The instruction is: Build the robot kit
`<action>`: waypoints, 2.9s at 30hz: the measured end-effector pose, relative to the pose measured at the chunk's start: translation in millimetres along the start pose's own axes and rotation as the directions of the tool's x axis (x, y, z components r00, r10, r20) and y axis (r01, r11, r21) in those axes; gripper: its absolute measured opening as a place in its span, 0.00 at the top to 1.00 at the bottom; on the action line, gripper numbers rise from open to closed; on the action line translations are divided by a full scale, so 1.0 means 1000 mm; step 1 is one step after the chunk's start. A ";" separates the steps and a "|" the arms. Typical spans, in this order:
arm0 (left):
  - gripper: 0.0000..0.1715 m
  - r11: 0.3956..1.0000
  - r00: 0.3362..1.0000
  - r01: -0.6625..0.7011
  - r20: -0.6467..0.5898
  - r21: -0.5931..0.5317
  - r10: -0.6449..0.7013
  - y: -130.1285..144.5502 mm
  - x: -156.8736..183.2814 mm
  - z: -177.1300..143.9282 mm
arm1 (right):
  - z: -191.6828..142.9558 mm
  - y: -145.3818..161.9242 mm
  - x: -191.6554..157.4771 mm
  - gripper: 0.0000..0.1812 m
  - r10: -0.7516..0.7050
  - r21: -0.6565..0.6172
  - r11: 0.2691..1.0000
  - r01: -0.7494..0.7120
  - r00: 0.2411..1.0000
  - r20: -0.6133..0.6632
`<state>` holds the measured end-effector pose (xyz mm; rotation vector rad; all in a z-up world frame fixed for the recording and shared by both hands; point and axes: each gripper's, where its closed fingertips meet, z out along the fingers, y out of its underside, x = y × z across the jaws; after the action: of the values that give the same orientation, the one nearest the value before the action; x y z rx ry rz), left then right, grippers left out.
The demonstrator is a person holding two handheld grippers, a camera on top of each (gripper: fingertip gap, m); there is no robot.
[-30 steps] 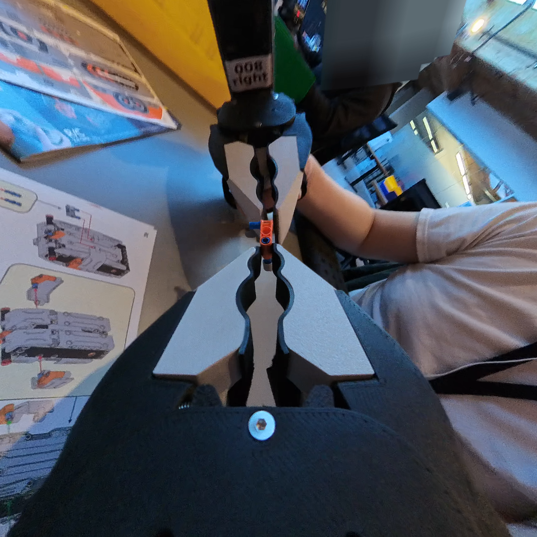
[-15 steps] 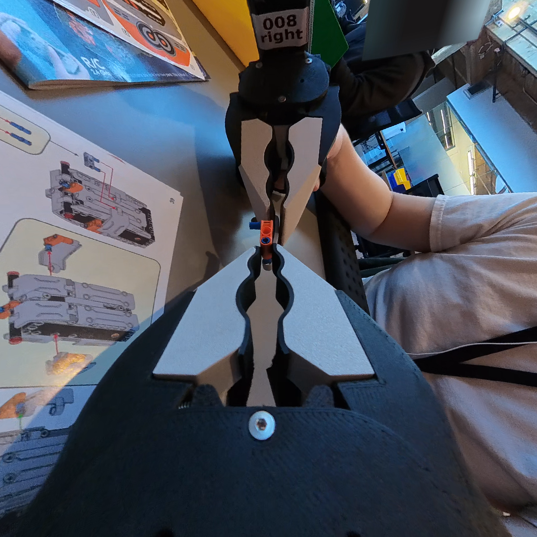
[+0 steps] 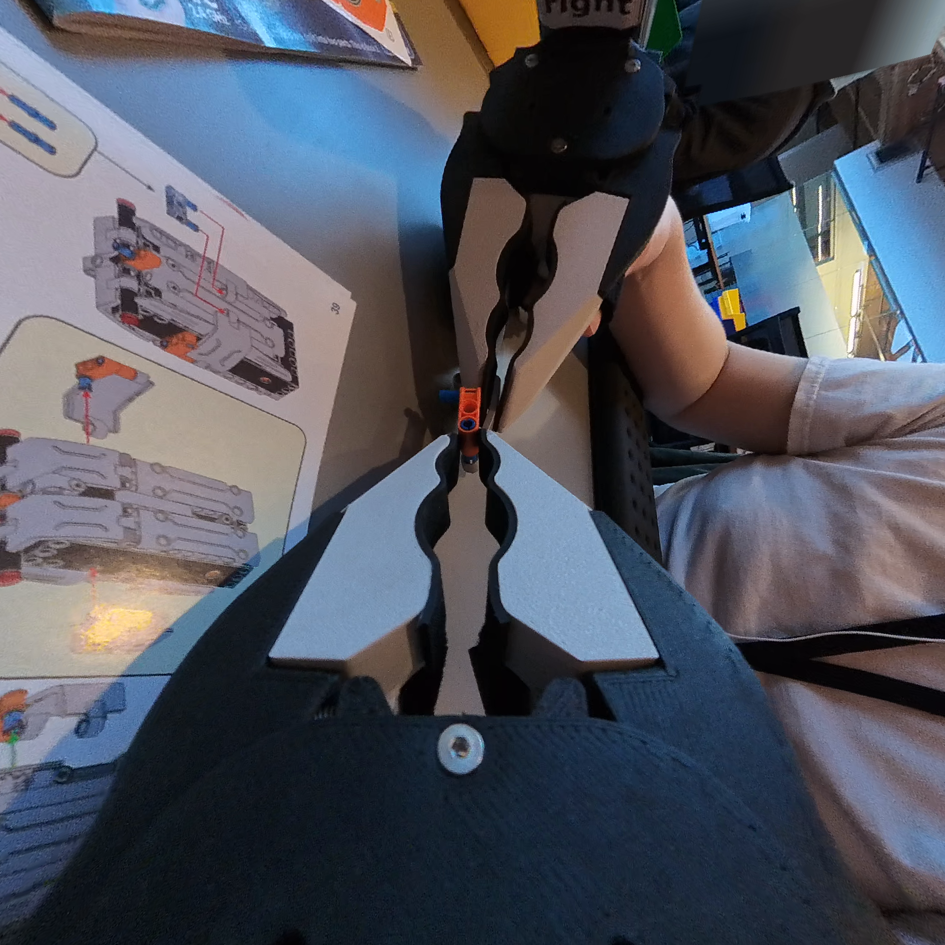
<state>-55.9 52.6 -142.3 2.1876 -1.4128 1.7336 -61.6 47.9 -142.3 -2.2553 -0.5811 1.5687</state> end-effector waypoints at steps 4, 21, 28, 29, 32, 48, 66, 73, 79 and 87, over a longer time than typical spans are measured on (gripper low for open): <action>0.97 1.000 1.000 0.023 0.005 0.007 -0.023 0.000 -0.003 0.001 | -0.001 -0.002 0.004 0.97 -0.042 0.009 0.999 0.043 0.998 -0.047; 0.97 0.998 0.998 0.050 0.022 0.037 -0.051 -0.006 -0.008 0.003 | -0.027 -0.006 0.017 0.74 -0.434 -0.099 0.898 0.429 0.827 -0.357; 0.97 0.998 0.999 0.041 0.016 0.054 -0.042 -0.007 -0.006 0.003 | -0.019 -0.001 -0.027 0.82 -0.852 -0.244 0.493 0.835 0.407 -0.328; 0.97 0.998 0.999 0.047 0.007 0.053 -0.048 -0.007 -0.005 0.003 | -0.017 0.003 -0.024 0.81 -0.888 -0.316 0.423 0.849 0.319 -0.330; 0.97 0.994 0.996 0.089 -0.018 0.066 -0.088 -0.009 -0.003 0.004 | -0.015 0.012 -0.010 0.78 -0.947 -0.502 0.244 0.830 0.093 -0.307; 0.97 0.989 0.992 0.125 -0.031 0.079 -0.123 -0.010 -0.005 0.000 | -0.011 0.005 0.012 0.87 -0.932 -0.543 0.324 0.775 0.163 -0.324; 0.97 0.977 0.984 0.178 0.004 0.115 -0.179 -0.018 -0.011 0.009 | -0.020 0.005 0.004 0.80 -0.780 -0.291 0.624 0.725 0.559 -0.280; 0.97 0.974 0.979 0.202 0.000 0.099 -0.203 -0.017 -0.013 0.012 | -0.013 0.008 0.010 0.79 -0.764 -0.326 0.645 0.691 0.600 -0.237; 0.97 0.975 0.979 0.206 -0.016 0.085 -0.205 -0.014 -0.009 0.013 | -0.012 0.006 -0.003 0.79 -0.878 -0.404 0.479 0.779 0.416 -0.239; 0.97 0.992 0.992 0.122 -0.038 0.043 -0.120 -0.009 0.000 0.017 | -0.016 0.002 -0.008 0.70 -0.906 -0.387 0.369 0.845 0.233 -0.353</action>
<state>-36.8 49.8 -144.6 2.2029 -1.2172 1.7705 -48.6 41.2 -131.0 -1.6401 -1.4600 0.2875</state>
